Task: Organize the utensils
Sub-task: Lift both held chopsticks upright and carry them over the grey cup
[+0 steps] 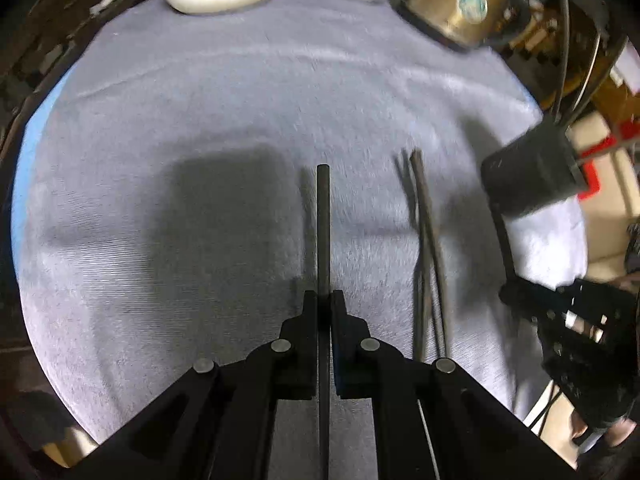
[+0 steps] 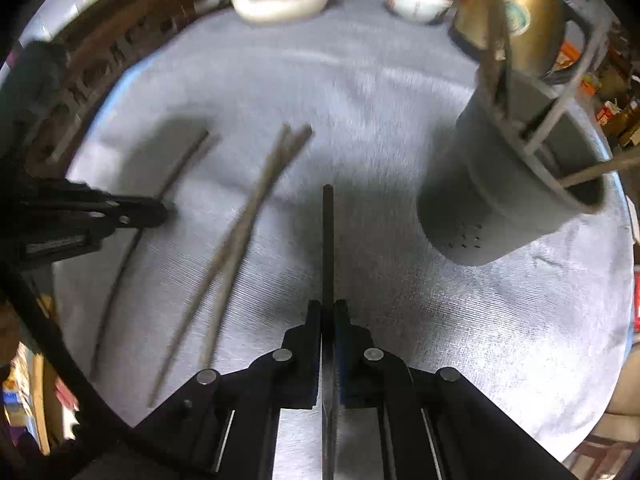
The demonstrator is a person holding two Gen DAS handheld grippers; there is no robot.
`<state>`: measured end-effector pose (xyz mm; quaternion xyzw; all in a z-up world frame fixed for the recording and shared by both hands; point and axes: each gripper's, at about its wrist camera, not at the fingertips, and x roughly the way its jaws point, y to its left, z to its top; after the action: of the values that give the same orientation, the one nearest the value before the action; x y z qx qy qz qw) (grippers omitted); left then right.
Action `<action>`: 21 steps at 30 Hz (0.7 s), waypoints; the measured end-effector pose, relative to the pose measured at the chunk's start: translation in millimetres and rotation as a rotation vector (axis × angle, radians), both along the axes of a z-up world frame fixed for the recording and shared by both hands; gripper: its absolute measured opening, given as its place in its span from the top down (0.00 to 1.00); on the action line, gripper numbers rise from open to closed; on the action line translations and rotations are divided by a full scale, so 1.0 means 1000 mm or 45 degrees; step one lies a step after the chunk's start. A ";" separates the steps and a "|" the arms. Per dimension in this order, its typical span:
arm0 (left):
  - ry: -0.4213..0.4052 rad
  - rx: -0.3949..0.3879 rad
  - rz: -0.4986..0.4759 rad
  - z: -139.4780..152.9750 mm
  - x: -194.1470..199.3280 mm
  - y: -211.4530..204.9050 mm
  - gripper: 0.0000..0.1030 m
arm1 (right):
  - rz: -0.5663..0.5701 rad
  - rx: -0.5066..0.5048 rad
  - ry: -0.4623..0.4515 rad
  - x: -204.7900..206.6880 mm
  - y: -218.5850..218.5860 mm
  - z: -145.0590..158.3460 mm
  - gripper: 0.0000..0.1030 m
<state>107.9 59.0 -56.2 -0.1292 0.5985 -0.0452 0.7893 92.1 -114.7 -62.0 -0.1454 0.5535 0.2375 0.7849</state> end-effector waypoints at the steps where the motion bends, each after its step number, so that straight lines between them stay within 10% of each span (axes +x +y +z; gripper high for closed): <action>1: -0.041 -0.011 0.026 0.007 -0.002 0.005 0.94 | -0.011 0.054 -0.039 -0.007 -0.003 0.010 0.94; 10: -0.573 -0.031 0.279 0.077 -0.049 0.017 0.94 | -0.239 0.416 -0.561 -0.060 -0.049 0.083 0.94; 15: -0.868 0.122 0.386 0.088 -0.059 0.011 0.94 | -0.368 0.478 -0.819 -0.072 -0.067 0.089 0.94; 21: -0.990 0.231 0.478 0.080 -0.058 0.009 0.94 | -0.414 0.481 -0.980 -0.071 -0.069 0.086 0.94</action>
<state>49.8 67.6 24.3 -0.1393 0.2247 0.1066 0.9585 21.2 -183.4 24.3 0.0114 0.1843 0.1369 0.9732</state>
